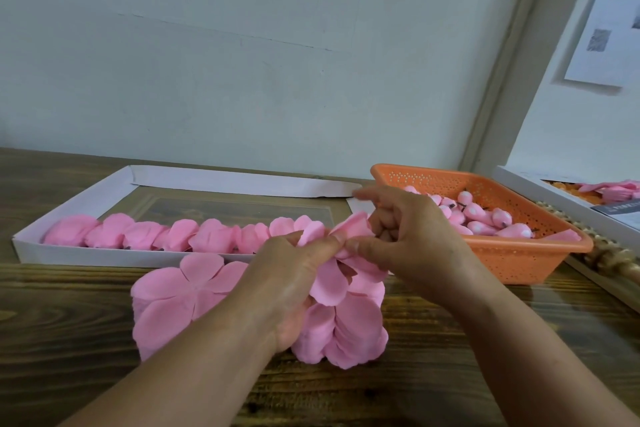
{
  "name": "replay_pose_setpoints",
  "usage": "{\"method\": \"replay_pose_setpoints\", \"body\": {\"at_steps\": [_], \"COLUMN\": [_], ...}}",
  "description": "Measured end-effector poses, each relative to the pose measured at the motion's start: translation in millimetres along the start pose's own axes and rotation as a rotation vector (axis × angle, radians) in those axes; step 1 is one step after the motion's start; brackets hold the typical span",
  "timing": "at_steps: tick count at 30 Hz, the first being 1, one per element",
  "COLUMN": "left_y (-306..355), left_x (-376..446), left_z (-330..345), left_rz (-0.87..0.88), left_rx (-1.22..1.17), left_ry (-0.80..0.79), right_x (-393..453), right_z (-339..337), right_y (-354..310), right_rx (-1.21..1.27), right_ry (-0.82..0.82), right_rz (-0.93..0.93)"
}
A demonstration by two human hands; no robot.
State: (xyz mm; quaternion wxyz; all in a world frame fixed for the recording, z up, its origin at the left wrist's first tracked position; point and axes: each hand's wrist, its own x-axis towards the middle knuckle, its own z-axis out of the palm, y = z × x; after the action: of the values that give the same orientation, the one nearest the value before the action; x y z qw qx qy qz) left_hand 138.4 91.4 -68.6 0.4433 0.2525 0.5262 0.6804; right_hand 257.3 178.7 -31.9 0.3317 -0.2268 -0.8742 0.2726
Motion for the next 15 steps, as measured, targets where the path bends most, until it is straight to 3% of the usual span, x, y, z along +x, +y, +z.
{"method": "replay_pose_setpoints", "body": {"at_steps": [15], "left_y": [4.0], "left_x": [-1.3], "left_z": [-0.2], "left_rz": [-0.060], "left_rx": [-0.023], "left_ry": [-0.001], "right_x": [-2.1], "right_z": [-6.0], "right_y": [-4.0], "right_rx": [-0.099], "right_ry": [-0.033], "right_rz": [-0.089]}}
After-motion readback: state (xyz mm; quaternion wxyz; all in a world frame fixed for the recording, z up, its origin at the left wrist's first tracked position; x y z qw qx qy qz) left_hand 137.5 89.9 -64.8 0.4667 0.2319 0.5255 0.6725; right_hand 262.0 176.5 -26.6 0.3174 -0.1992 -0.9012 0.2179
